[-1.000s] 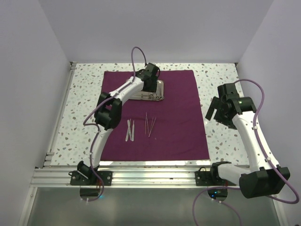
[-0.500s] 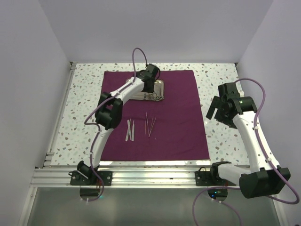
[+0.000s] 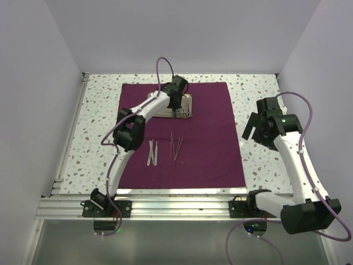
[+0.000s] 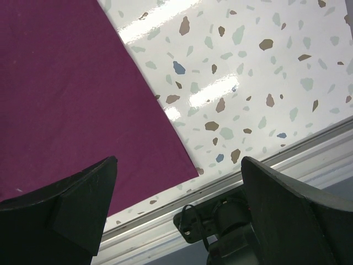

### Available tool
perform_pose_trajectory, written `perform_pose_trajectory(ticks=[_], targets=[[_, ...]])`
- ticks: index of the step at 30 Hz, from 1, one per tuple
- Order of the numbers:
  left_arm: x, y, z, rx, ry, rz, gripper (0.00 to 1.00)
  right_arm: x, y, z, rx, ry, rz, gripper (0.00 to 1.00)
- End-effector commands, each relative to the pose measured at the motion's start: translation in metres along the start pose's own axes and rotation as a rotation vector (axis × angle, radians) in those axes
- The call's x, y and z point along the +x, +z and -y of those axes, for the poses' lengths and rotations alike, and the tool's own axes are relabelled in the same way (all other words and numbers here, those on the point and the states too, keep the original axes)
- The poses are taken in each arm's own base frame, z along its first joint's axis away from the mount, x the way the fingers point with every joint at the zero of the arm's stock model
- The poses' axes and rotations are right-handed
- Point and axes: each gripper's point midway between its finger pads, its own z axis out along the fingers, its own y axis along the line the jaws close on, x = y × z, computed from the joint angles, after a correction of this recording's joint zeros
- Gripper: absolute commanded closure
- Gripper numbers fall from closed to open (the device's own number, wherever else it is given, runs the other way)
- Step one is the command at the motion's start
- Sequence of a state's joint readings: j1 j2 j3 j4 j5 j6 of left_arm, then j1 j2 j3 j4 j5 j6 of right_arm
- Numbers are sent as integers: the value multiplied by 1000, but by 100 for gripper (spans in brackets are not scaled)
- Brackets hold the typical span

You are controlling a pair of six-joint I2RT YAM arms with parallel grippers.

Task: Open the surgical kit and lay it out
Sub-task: Pick up the medical item from the container, then place the medical item in the surgical kit.

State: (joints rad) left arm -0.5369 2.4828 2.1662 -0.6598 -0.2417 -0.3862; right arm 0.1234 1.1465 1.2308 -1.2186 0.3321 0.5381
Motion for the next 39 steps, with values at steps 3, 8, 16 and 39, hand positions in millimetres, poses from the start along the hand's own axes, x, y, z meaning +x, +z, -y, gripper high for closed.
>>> perform_pose_trajectory(ticks=[3,8,16,39], targets=[[8,5,3,22,-13,-34,100,-8,-10,3,-12,15,46,2],[-34,-41,-1,23,-33,70,100,-6,-10,0,-30,14,38,2],[-35,-113,-6,67,-106,106,100,-8,-8,-6,-53,23,36,2],[150,-168,42,233,-233,-164,60,-22,-3,-38,-126,31,9,1]])
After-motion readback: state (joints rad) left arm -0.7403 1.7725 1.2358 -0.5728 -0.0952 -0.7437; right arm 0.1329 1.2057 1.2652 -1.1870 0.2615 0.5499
